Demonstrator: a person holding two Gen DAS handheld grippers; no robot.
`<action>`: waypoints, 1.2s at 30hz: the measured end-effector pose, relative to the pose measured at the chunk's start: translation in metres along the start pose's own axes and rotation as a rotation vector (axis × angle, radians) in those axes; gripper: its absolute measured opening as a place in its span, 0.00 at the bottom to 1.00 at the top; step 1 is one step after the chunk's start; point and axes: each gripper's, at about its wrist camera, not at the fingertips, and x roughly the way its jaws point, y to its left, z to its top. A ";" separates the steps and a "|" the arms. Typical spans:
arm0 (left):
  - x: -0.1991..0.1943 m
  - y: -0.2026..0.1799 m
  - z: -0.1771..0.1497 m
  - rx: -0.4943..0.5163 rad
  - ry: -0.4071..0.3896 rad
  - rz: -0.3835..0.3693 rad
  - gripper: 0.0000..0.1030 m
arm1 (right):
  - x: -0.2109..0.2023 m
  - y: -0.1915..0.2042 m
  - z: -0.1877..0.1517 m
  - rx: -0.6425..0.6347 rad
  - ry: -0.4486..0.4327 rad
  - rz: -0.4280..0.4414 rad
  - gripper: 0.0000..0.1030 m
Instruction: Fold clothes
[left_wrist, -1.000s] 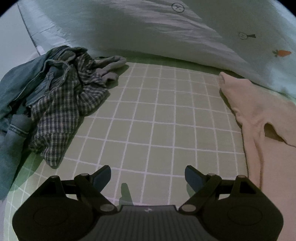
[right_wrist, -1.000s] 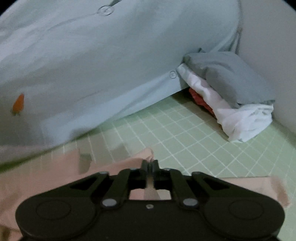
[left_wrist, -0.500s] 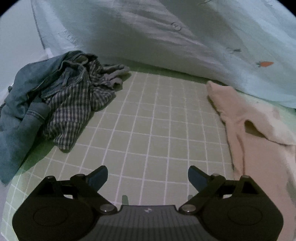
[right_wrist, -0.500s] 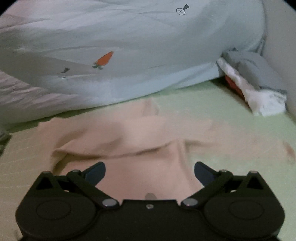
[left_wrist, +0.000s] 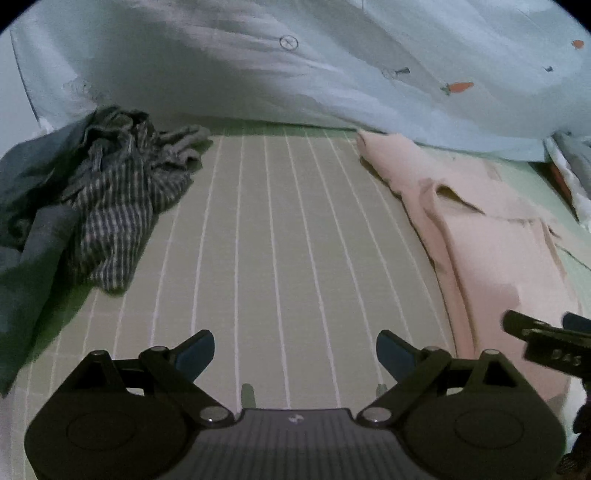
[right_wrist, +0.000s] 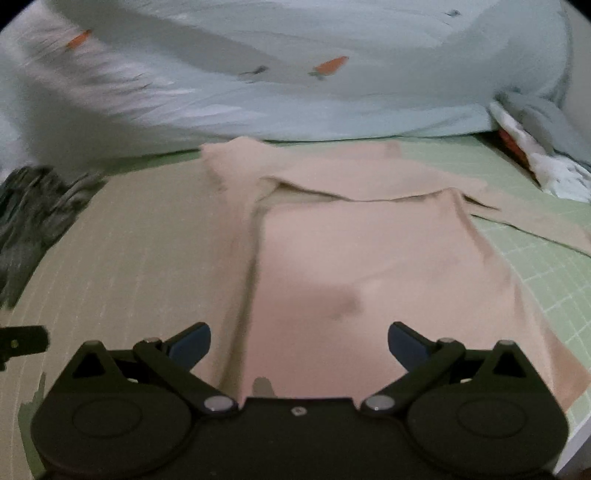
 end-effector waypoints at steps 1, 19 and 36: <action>-0.002 0.002 -0.005 -0.003 0.008 -0.009 0.92 | 0.000 0.004 -0.002 -0.004 0.004 0.004 1.00; -0.012 -0.010 -0.014 0.015 -0.012 -0.021 0.92 | -0.006 0.003 -0.013 -0.030 0.061 0.209 0.03; -0.001 -0.101 -0.001 0.065 -0.013 -0.008 0.92 | 0.006 -0.104 0.000 0.025 0.091 0.129 0.02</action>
